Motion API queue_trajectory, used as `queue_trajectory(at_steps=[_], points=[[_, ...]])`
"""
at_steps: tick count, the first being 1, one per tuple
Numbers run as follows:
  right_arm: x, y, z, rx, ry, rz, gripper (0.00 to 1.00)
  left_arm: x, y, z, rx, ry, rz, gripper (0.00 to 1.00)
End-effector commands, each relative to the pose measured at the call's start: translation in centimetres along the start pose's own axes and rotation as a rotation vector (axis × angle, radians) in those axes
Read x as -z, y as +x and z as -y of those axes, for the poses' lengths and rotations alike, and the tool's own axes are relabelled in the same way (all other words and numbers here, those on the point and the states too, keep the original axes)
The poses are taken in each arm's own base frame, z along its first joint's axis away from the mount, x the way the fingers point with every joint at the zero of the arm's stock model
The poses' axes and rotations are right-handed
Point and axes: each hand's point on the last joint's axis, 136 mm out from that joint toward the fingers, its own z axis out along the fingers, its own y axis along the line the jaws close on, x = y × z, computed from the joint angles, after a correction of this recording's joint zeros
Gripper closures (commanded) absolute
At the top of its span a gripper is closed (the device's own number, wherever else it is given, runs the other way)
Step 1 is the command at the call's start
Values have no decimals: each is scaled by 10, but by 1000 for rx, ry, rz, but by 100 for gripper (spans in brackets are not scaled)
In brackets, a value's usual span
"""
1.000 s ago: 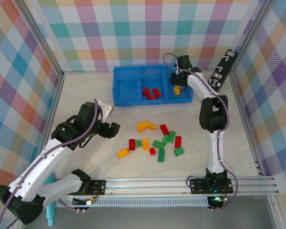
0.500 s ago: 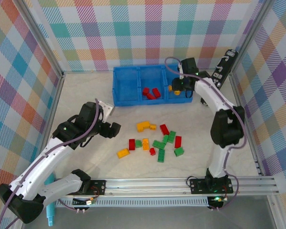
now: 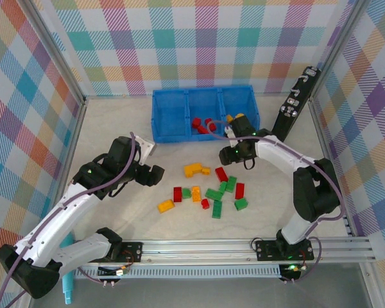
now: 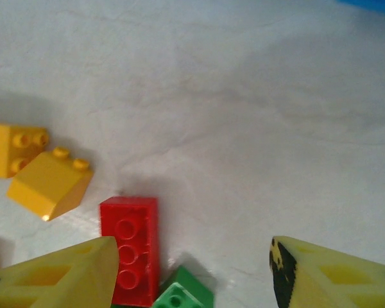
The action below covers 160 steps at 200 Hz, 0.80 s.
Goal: Sort the legos into containers by color
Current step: Pick up the lego from the center of the table.
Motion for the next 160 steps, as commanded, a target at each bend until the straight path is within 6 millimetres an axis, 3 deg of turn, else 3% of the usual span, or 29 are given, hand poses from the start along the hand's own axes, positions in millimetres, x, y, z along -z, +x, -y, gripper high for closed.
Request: queue_trajectory(at_steps=[1,28,61,116,131,160], points=[[-3,-6,-25,12,-96,34,34,4,-10,1,6,11,35,12],[-23,7,-35,22,-101,-17,33,5,-10,1,4,8,34,12],[-44,30,-32,12,-40,-111,35,7,-10,-3,3,-11,34,12],[-59,57,-31,10,26,-196,43,1,-6,3,11,21,11,12],[-62,62,-31,24,46,-219,47,0,-7,2,11,17,7,12],[-63,67,-26,34,83,-243,68,-4,-7,4,10,26,-11,12]])
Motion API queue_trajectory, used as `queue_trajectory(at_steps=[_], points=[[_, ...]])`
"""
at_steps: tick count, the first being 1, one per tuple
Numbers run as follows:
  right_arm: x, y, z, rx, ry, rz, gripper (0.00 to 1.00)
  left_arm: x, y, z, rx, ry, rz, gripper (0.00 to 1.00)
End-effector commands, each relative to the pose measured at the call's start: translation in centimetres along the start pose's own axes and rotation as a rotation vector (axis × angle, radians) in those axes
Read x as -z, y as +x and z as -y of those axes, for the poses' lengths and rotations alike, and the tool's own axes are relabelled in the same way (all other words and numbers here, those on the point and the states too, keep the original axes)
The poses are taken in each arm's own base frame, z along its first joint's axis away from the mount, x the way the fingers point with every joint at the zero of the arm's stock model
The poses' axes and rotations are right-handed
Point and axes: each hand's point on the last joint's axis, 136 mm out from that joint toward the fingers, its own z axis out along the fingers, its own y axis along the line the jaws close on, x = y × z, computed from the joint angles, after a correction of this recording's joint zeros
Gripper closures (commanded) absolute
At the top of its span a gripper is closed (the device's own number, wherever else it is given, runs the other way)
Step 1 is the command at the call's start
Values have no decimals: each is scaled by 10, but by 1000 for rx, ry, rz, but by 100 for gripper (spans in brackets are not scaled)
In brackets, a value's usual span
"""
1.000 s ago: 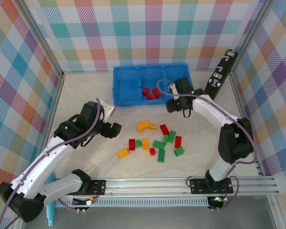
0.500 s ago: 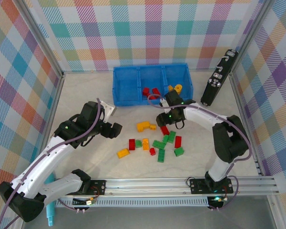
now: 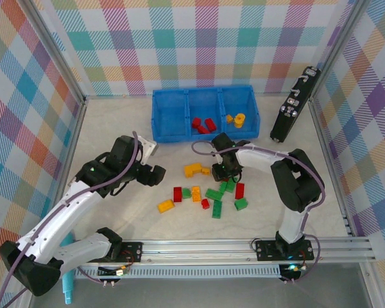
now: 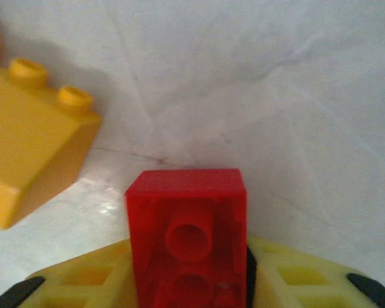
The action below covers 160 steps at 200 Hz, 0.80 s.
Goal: Sort the legos into containers by color
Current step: Pick up the lego from the center of the table, then place the lego in the container.
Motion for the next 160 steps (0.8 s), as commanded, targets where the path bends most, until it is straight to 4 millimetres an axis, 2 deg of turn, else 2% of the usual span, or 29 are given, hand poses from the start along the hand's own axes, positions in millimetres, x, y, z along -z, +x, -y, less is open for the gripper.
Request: queue_trajectory(at_steps=[1,16,36,80,106,129,160], points=[[-5,13,5,0,37,-61,69,3,-9,3,10,18,17,12],[3,7,5,18,47,-53,73,2,-9,2,10,17,12,12],[29,-22,5,59,59,12,75,3,-8,2,10,14,7,12],[103,-132,12,105,48,276,75,5,2,1,36,9,-22,13],[125,-195,19,128,65,405,74,4,11,-1,55,-3,-46,14],[122,-233,30,109,70,459,74,4,19,-5,70,-23,-53,14],[96,-255,44,78,85,467,73,2,30,-6,80,-28,-73,14]])
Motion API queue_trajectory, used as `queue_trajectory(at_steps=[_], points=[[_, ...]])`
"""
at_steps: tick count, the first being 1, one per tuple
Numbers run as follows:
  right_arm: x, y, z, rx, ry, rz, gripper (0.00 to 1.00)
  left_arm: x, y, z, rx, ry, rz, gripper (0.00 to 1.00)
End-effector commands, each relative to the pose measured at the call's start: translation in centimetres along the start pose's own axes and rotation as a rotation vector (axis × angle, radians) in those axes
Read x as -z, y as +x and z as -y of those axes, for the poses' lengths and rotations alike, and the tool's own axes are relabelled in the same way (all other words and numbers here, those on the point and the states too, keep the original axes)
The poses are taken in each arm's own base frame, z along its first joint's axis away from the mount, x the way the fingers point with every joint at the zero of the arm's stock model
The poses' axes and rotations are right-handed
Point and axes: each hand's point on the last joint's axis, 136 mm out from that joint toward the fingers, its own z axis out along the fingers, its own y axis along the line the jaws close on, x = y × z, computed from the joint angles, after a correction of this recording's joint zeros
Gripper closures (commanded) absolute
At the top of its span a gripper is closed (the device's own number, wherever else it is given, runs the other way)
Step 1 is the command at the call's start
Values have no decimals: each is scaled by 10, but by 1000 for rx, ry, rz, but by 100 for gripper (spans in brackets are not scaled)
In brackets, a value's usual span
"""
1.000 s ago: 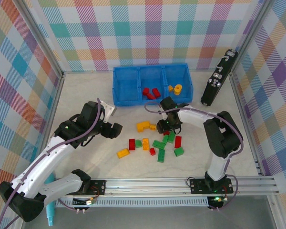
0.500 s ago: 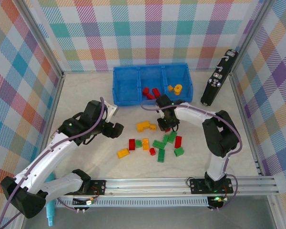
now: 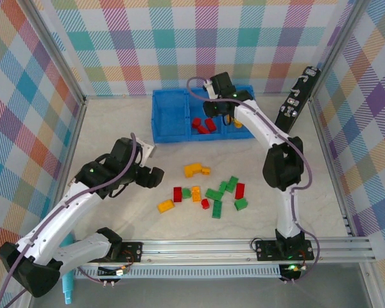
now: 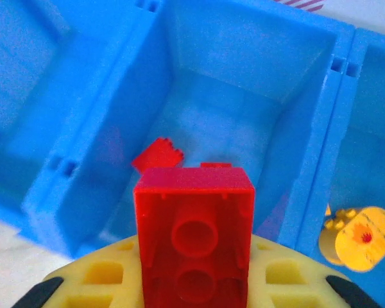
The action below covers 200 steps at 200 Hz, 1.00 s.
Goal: Sort the legos into containers by color
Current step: Place the lego in the container.
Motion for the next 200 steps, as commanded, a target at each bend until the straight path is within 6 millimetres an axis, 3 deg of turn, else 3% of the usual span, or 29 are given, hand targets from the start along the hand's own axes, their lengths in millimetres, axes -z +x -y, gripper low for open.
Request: queue_trajectory(at_steps=[1,27,64,98,119,158,200], points=[[-25,7,8,10,12,-33,73,-1,16,-5,27,-23,-41,14],[-42,7,12,-35,-14,-18,72,-10,34,-2,49,-2,-92,16],[-62,10,3,-33,-57,-46,71,-11,34,2,111,16,-77,13],[-78,24,1,-23,-62,-100,69,-26,39,9,268,41,-82,13],[-84,33,-5,-22,-94,-127,64,-39,54,14,341,42,-103,14],[-80,38,-11,-23,-133,-135,49,-54,86,15,494,7,-164,14],[-57,34,-25,0,-215,-111,34,-64,100,24,564,-16,-198,15]])
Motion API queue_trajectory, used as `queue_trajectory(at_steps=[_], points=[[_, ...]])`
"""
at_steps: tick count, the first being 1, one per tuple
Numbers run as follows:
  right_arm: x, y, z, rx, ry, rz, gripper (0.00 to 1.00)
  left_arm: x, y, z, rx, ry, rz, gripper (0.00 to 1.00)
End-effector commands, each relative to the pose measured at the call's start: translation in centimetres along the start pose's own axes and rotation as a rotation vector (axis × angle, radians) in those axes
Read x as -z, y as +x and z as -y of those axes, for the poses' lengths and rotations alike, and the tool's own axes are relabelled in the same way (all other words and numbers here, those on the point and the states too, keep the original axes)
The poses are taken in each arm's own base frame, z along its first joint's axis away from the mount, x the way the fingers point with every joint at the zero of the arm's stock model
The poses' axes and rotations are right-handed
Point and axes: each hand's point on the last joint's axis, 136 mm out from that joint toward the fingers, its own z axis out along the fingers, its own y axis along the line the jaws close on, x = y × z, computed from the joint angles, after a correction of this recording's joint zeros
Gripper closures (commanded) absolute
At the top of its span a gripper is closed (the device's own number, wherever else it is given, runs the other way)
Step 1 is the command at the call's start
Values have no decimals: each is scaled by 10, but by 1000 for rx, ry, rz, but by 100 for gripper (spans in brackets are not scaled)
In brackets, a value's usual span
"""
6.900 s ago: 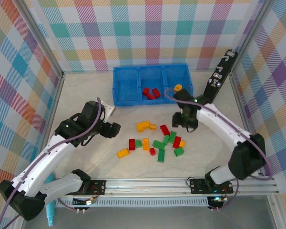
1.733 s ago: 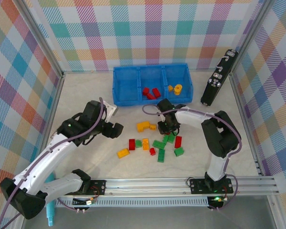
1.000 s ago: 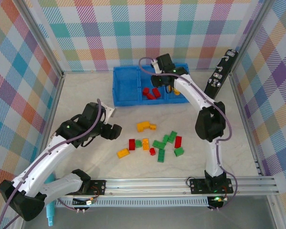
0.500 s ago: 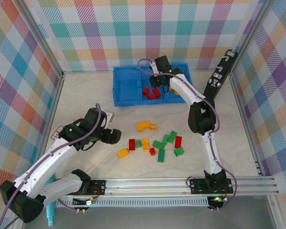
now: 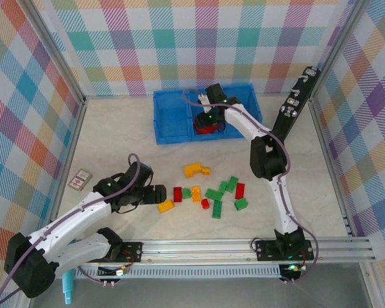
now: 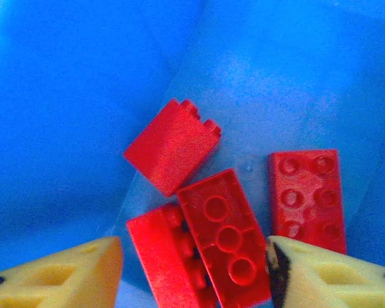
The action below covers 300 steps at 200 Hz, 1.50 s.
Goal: Sort the legos into containers by color
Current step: Place the lego in the container, then pick up the lego from the middle-left of the table.
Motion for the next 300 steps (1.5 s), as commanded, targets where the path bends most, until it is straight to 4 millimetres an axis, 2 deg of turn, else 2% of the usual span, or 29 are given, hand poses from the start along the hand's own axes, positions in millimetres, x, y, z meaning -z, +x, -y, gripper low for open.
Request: queue_trajectory(at_steps=[1,35,59,96,133,153,214,238,269,300], points=[[34,-12,-16,28,-75,45,34,-3,0,6,84,6,20,15],[57,-12,-31,50,-127,82,28,-14,8,15,2,-32,-19,15],[77,-13,-38,49,-158,118,27,-29,20,14,-69,-82,-75,16],[104,-14,-48,62,-192,152,26,-44,25,30,-245,-121,-112,16],[110,-6,-48,64,-193,151,25,-55,27,43,-425,-178,-172,17],[111,0,-47,61,-183,144,25,-64,31,42,-484,-207,-216,17],[114,15,-42,56,-149,125,25,-79,48,30,-487,-236,-280,19],[112,17,-39,48,-137,118,25,-85,61,29,-434,-208,-317,27],[113,16,-38,42,-130,122,25,-93,85,27,-327,-146,-360,50],[116,16,-36,40,-117,121,25,-99,101,31,-245,-80,-389,62]])
